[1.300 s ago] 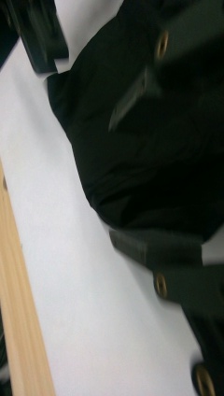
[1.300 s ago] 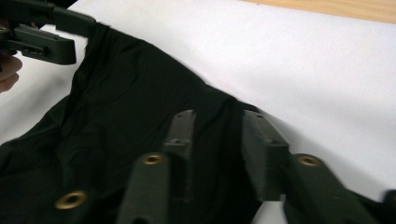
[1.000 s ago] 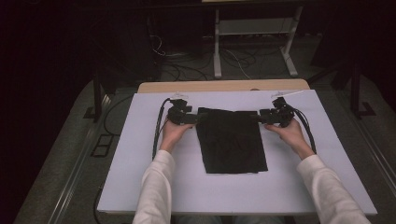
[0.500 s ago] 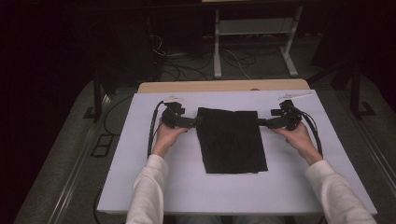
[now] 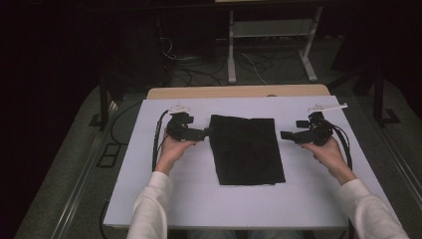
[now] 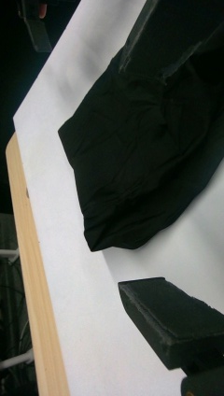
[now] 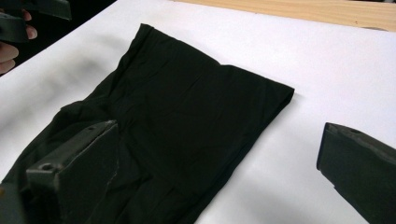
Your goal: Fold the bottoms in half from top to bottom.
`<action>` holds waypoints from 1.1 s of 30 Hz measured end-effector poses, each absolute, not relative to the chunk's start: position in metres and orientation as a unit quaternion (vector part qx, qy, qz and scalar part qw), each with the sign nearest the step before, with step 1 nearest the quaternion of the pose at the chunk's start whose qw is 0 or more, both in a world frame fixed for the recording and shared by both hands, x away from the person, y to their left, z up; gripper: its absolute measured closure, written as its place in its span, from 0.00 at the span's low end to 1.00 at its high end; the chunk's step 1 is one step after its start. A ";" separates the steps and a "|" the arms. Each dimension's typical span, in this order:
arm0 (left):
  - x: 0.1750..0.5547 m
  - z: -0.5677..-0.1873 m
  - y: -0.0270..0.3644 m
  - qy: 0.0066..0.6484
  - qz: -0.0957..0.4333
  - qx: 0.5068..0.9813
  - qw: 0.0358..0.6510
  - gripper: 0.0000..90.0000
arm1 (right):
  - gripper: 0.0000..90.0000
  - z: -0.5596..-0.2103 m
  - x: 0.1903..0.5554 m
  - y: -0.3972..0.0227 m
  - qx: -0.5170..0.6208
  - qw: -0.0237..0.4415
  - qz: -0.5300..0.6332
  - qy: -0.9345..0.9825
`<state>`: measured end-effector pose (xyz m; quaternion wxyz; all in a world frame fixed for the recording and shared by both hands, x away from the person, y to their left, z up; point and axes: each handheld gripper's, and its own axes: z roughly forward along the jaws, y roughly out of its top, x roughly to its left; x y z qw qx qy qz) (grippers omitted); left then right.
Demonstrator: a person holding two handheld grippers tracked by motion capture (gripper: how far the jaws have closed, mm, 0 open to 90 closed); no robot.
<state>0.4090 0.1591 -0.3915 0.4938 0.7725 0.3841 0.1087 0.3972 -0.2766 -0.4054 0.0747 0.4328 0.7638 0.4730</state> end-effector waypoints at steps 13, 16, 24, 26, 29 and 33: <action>0.378 -0.394 0.168 0.376 0.108 0.774 0.497 0.00 | 0.00 -0.408 0.366 -0.285 0.435 0.083 0.470 0.764; 0.371 -0.397 0.170 0.378 0.108 0.773 0.498 0.00 | 0.00 -0.409 0.359 -0.285 0.434 0.088 0.469 0.764; 0.352 -0.401 0.174 0.374 0.113 0.772 0.501 0.00 | 0.00 -0.411 0.343 -0.287 0.434 0.089 0.473 0.762; 0.347 -0.401 0.175 0.370 0.112 0.773 0.504 0.00 | 0.00 -0.413 0.337 -0.287 0.433 0.085 0.473 0.762; 0.340 -0.402 0.175 0.365 0.112 0.772 0.508 0.00 | 0.00 -0.416 0.329 -0.287 0.430 0.085 0.474 0.763; 0.330 -0.404 0.174 0.356 0.113 0.772 0.514 0.00 | 0.00 -0.419 0.318 -0.288 0.426 0.088 0.477 0.764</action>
